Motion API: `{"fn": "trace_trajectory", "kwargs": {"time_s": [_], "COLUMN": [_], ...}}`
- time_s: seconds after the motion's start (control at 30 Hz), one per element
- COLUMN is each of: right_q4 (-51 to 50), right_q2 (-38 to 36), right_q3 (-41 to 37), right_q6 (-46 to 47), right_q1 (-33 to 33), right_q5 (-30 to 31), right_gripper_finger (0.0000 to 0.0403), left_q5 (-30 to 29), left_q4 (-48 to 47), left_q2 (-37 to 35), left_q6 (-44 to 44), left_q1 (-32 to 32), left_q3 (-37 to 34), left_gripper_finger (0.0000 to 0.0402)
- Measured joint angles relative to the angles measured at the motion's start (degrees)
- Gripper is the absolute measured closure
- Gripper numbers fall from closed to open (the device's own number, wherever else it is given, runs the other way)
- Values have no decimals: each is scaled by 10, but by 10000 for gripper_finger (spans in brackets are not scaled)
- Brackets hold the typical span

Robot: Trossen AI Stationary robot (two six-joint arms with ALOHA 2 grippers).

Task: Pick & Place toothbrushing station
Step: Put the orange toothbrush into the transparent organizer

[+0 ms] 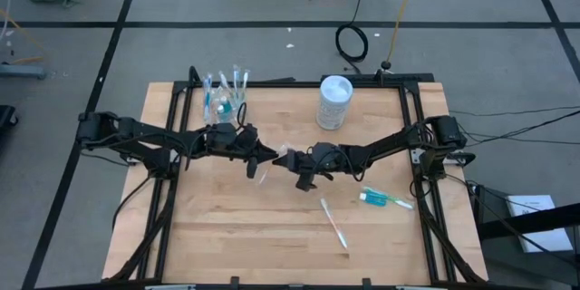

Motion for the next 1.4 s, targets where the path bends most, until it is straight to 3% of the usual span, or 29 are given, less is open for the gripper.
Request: {"fn": "trace_trajectory", "kwargs": {"time_s": [0.2,0.4,0.6,0.8,0.9,1.07,1.27,1.4], "right_q4": [-1,-1,-2,-5,-30,-37,-37,-35], "right_q2": [0,0,0,0,0,0,0,0], "right_q3": [0,0,0,0,0,-1,-1,-1], "right_q6": [114,245,331,375,390,390,390,389], "right_q1": [5,5,3,-8,-12,-15,-15,-16], "right_q5": [22,141,210,210,210,209,208,208], "right_gripper_finger": [366,321,294,293,295,293,296,297], "left_q5": [-3,-15,-178,-442,-540,-570,-640,-612], "left_q4": [12,16,3,2,3,35,129,205], "left_q2": [0,-11,-57,-105,-108,-85,-22,26], "left_q6": [9,43,164,289,319,286,318,343], "left_q1": [21,53,70,62,58,67,108,144], "left_q3": [0,0,-1,0,0,0,0,0], "left_gripper_finger": [386,396,394,391,396,393,394,397]}}
